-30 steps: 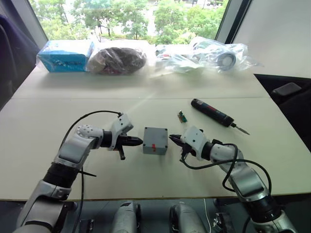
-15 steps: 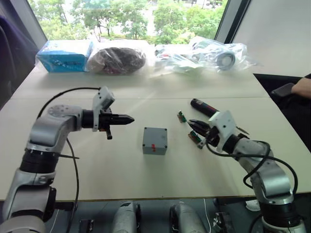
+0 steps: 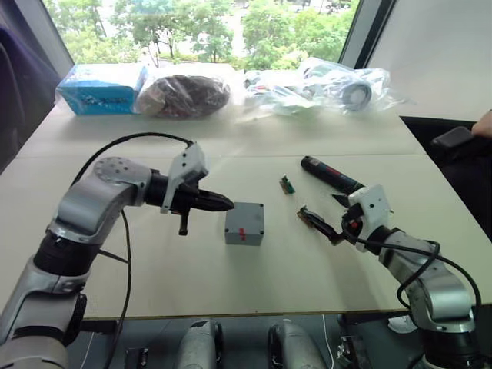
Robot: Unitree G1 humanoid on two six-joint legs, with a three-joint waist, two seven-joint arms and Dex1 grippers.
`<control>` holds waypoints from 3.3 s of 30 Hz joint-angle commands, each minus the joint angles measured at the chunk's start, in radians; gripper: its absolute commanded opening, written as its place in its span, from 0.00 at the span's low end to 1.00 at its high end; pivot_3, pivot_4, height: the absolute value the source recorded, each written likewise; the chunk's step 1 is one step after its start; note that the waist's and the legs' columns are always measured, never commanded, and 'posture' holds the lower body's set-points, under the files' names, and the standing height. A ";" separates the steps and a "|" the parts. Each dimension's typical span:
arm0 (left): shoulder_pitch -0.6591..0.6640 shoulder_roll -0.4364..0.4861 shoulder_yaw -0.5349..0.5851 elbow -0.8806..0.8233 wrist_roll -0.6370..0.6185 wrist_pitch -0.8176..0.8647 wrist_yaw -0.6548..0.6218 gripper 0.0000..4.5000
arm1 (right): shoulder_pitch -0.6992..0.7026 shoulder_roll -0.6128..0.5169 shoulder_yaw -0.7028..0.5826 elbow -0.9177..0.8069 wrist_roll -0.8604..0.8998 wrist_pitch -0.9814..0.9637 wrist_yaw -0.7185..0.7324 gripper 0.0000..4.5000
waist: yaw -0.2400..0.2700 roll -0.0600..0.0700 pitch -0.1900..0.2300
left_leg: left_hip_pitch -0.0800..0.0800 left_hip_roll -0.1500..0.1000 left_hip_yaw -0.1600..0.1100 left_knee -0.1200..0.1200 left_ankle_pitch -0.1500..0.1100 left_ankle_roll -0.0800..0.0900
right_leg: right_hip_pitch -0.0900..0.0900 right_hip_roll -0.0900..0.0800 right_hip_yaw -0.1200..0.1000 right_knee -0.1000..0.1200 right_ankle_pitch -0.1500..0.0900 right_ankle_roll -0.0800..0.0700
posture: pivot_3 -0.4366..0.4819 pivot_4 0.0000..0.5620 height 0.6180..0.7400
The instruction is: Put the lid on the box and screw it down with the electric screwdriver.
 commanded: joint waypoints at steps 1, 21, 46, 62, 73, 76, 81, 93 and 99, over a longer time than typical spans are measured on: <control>-0.002 -0.005 0.000 -0.019 0.002 -0.023 0.008 0.00 | -0.007 0.007 -0.002 0.020 0.001 -0.045 -0.008 0.70 | 0.002 0.000 0.000 | 0.000 0.000 0.000 0.000 0.000 0.000 | 0.000 0.000 0.000 0.000 0.000 0.000 | 0.48 0.27 1.00; 0.011 -0.013 -0.001 -0.017 -0.001 -0.016 0.020 0.00 | 0.006 0.012 0.046 0.065 -0.004 -0.095 -0.014 0.15 | 0.001 0.000 0.000 | 0.000 0.000 0.000 0.000 0.000 0.000 | 0.000 0.000 0.000 0.000 0.000 0.000 | 0.48 0.27 1.00; 0.016 -0.006 0.025 0.056 0.008 -0.048 0.024 0.00 | -0.019 0.035 0.036 -0.079 0.047 -0.079 -0.056 0.03 | 0.001 0.000 0.000 | 0.000 0.000 0.000 0.000 0.000 0.000 | 0.000 0.000 0.000 0.000 0.000 0.000 | 0.48 0.27 1.00; 0.075 0.047 0.086 0.003 -0.022 0.014 0.081 0.00 | -0.195 0.070 0.255 -0.062 0.037 -0.058 -0.005 0.03 | 0.003 0.000 0.000 | 0.000 0.000 0.000 0.001 0.000 0.000 | 0.000 -0.001 0.000 0.000 0.000 0.000 | 0.48 0.27 1.00; 0.087 0.053 0.092 -0.021 -0.040 0.032 0.102 0.00 | -0.203 0.076 0.277 -0.005 -0.001 -0.091 -0.003 0.03 | 0.001 0.000 0.000 | 0.000 0.000 0.000 0.000 0.000 0.000 | 0.000 0.000 0.000 0.000 0.000 0.000 | 0.48 0.27 1.00; 0.086 0.052 0.091 -0.024 -0.044 0.035 0.105 0.00 | -0.204 0.076 0.277 0.005 -0.007 -0.097 -0.002 0.03 | 0.001 0.000 0.000 | 0.000 0.000 0.000 0.000 0.000 0.000 | 0.000 0.000 0.000 0.000 0.000 0.000 | 0.48 0.27 1.00; 0.083 0.049 0.091 -0.028 -0.047 0.041 0.109 0.00 | -0.209 0.080 0.285 0.019 -0.016 -0.102 0.004 0.03 | 0.000 0.000 0.000 | 0.000 0.000 0.000 0.000 0.000 0.000 | 0.000 0.000 0.000 0.000 0.000 0.000 | 0.48 0.27 1.00; 0.088 0.047 0.090 -0.038 -0.061 0.046 0.126 0.00 | -0.220 0.085 0.299 0.054 -0.035 -0.115 0.025 0.19 | 0.000 0.000 0.000 | 0.000 0.000 0.000 0.000 0.000 0.000 | 0.000 0.000 0.000 0.000 0.000 0.000 | 0.48 0.27 1.00; 0.088 0.045 0.089 -0.034 -0.065 0.037 0.123 0.00 | -0.223 0.076 0.285 0.032 -0.033 -0.101 0.027 0.71 | 0.000 0.000 0.000 | 0.000 0.000 0.000 0.000 0.000 0.000 | 0.000 0.000 0.000 0.000 0.000 0.000 | 0.48 0.27 1.00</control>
